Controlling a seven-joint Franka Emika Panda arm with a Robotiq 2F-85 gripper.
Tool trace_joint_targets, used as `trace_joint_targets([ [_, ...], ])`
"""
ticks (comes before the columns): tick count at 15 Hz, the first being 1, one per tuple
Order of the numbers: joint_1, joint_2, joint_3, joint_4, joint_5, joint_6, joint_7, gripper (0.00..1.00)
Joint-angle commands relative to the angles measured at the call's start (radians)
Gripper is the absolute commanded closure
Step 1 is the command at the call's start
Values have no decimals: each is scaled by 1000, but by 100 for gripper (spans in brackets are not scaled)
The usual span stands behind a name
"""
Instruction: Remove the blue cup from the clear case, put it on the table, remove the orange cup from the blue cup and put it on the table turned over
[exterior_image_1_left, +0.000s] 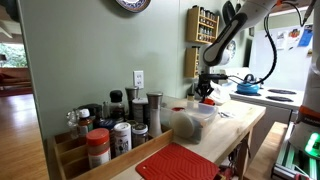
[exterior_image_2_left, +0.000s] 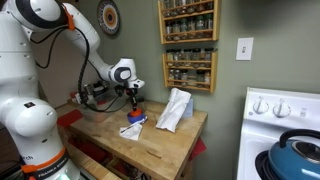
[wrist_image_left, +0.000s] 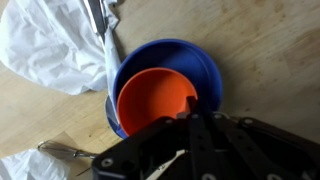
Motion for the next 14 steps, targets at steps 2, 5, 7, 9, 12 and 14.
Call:
trace_joint_targets([
  [2, -19, -128, 0, -15, 135, -152, -224, 99],
  [5, -30, -188, -17, -11, 226, -298, -383, 99],
  [7, -32, -215, -33, -6, 309, -399, -514, 99],
  [9, -31, -214, -47, -6, 373, -485, -614, 99],
  [12, -29, -180, -58, -7, 455, -593, -734, 99],
  [14, -32, -149, -61, -9, 527, -652, -801, 99],
])
